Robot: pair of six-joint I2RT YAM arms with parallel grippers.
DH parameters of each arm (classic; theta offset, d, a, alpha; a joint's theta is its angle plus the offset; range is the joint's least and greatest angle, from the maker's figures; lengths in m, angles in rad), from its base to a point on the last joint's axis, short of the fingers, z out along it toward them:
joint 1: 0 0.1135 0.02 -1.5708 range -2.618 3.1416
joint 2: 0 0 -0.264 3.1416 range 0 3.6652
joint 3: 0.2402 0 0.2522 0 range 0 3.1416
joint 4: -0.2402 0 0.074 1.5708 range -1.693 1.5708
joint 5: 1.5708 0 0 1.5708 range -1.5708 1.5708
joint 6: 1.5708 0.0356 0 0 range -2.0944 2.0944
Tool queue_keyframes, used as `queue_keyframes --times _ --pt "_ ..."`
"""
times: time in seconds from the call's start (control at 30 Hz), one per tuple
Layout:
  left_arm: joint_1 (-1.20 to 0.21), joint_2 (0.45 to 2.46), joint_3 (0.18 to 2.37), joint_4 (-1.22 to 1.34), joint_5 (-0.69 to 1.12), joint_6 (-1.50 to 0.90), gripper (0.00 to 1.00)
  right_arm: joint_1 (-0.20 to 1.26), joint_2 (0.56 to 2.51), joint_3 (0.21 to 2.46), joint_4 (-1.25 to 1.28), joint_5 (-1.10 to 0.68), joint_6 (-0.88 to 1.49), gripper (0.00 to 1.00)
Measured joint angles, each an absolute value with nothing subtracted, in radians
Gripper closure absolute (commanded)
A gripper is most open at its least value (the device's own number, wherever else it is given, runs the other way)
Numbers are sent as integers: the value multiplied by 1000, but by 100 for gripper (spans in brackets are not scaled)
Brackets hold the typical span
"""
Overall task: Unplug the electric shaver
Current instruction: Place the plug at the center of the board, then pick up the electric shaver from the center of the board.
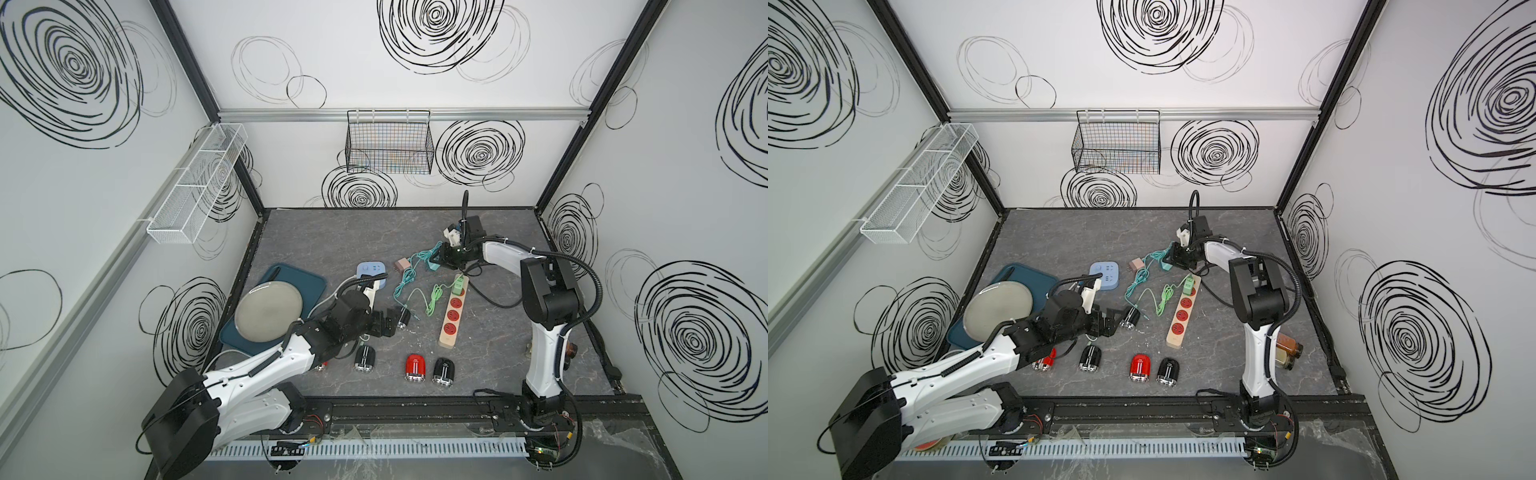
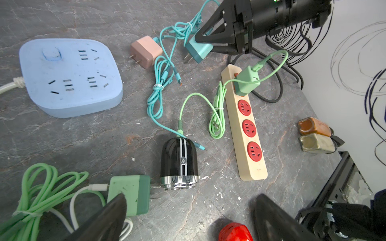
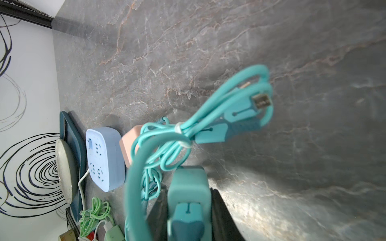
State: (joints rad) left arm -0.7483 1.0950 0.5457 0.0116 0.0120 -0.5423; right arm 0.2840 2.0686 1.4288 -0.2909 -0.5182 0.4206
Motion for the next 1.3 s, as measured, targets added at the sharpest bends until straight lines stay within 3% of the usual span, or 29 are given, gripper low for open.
queue_keyframes --times 0.2,0.63,0.9,1.3 --pt "-758 1110 546 17 0 -543 1 284 2069 1446 -325 -496 409 61" --pt "-781 1154 616 -42 -10 -521 2 284 2009 1447 -416 -379 361 49" --pt "-818 1235 722 -201 -80 -488 10 307 1684 1353 -428 -327 311 50" --pt "-841 1512 989 -419 -197 -466 10 520 1155 887 -377 -331 326 54"
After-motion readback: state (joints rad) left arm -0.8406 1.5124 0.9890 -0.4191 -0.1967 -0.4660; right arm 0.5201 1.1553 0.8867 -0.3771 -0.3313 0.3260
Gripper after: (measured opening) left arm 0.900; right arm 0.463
